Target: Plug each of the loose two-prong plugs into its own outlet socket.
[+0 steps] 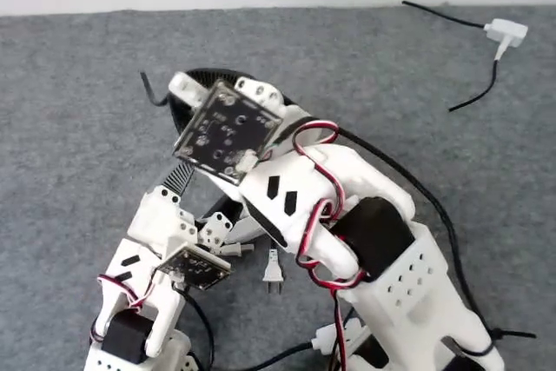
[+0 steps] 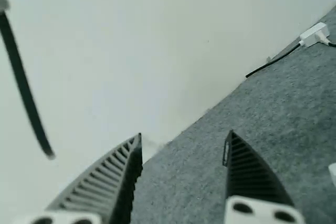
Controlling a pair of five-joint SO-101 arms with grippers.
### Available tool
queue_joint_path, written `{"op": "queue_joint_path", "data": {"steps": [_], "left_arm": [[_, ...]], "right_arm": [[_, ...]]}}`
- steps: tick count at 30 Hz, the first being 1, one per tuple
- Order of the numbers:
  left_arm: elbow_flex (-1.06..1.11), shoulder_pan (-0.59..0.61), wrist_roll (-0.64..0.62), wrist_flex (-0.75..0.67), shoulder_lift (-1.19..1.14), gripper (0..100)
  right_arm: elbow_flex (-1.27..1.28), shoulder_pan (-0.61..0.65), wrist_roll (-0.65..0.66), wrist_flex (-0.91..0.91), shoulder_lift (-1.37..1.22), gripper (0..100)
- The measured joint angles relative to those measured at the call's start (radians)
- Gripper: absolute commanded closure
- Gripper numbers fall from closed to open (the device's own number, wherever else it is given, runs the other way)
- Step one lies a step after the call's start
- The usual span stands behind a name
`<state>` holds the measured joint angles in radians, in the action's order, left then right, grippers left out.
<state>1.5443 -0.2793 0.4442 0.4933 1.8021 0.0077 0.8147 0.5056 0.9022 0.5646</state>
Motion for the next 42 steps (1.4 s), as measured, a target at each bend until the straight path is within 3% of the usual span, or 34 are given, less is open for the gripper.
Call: {"op": "queue_joint_path", "data": {"steps": [8,30,42], "left_arm": [[0.0,0.014,-0.015,0.147,0.0,75],[-0.101,0.005,-0.015,0.081,0.0,75],[-0.25,0.123,-0.015,0.081,0.0,75]], "right_arm": [[0.002,-0.037,0.049,0.127,-0.008,99.0],[0.002,0.091,0.011,0.216,0.052,99.0],[0.049,0.109,0.008,0.318,0.175,99.0]]}}
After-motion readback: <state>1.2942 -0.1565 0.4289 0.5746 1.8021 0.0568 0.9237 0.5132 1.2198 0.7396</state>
